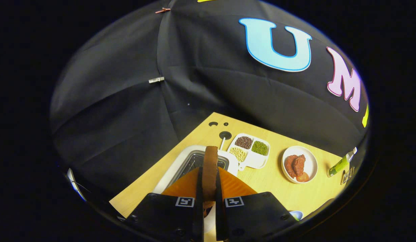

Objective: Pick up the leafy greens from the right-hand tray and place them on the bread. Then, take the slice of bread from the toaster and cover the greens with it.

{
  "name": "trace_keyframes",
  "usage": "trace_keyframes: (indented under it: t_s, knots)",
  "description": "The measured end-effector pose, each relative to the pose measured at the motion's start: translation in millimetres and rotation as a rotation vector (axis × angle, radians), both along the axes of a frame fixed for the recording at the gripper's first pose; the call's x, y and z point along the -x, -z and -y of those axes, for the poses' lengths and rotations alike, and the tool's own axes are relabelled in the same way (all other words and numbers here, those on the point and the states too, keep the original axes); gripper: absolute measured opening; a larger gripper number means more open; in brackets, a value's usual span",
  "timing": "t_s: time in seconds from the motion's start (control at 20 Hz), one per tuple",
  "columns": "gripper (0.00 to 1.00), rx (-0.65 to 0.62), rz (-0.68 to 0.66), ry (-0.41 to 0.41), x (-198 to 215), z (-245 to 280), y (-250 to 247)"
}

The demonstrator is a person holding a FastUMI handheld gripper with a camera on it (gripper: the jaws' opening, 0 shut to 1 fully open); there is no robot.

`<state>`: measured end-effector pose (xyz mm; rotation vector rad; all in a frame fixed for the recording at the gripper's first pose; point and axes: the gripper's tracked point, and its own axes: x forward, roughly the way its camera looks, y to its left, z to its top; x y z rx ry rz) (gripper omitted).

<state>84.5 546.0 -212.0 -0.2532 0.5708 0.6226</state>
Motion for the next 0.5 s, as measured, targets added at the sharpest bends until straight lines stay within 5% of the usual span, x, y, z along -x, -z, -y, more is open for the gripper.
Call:
trace_keyframes:
  t_s: [0.5]
  knots:
    - [0.18,-0.114,0.029,-0.002,3.2,49.9,-69.0]
